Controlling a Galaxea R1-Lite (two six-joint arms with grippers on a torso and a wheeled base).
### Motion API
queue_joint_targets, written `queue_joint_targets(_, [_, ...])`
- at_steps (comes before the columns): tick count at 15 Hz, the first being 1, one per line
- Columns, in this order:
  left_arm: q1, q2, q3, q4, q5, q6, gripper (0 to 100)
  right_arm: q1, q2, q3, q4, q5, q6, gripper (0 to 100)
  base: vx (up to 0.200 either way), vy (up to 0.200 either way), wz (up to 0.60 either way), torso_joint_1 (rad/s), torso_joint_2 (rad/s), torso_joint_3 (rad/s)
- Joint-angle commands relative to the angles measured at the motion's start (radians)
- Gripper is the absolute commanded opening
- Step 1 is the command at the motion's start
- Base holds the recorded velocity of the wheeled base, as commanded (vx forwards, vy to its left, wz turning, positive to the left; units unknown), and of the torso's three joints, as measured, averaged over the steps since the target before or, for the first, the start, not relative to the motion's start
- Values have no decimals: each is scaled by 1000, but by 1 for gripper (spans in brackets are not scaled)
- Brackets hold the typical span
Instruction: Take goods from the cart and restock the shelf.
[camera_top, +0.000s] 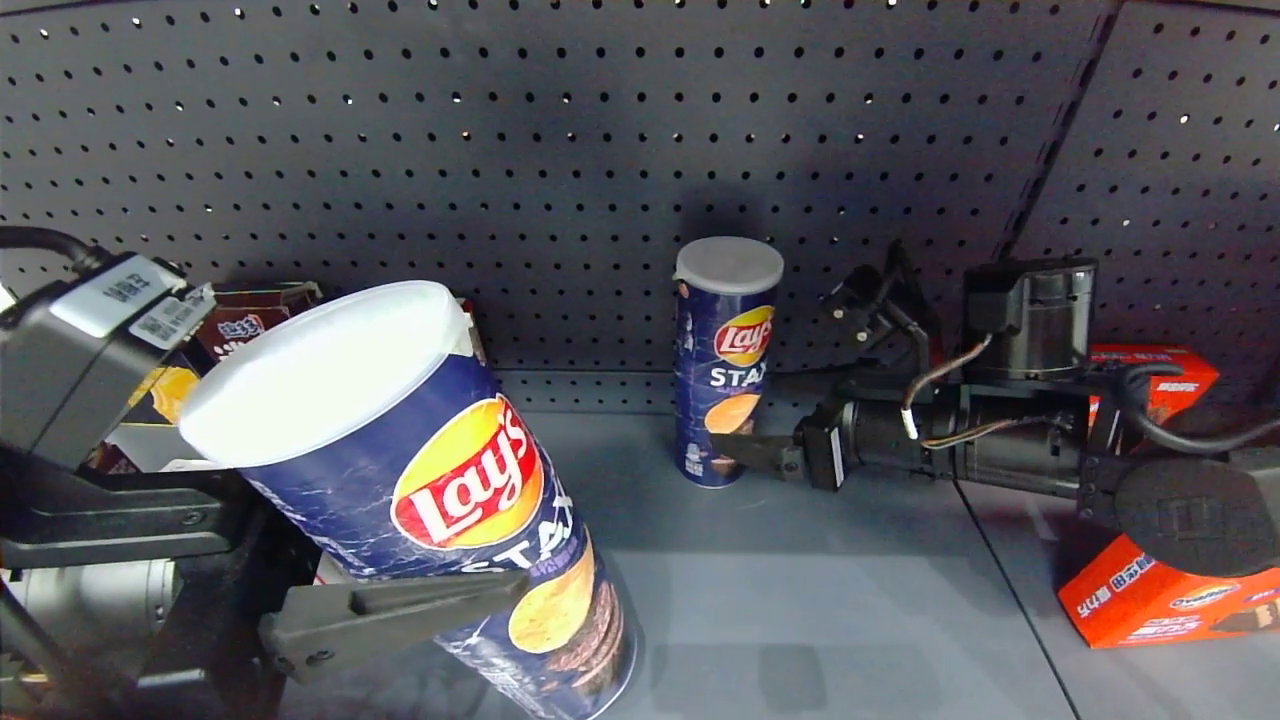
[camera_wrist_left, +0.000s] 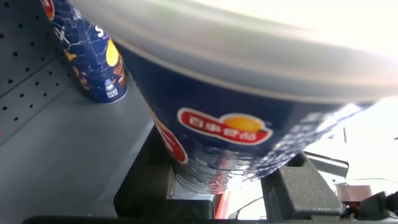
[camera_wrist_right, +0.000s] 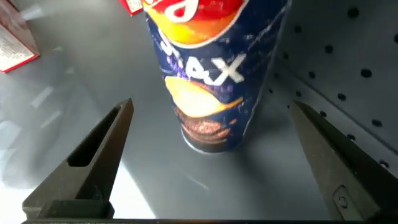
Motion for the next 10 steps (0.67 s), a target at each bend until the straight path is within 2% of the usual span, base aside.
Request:
queue_joint_targets(1, [0,-2,1,0,0,0,0,0,29,-14,0,1,0,100,0,0,0,0,0,0])
queue_joint_targets(10, [0,-9,4,0,3,-2,0,-1,123,-49,-48,0,0,100,0,0,0,0,0,0])
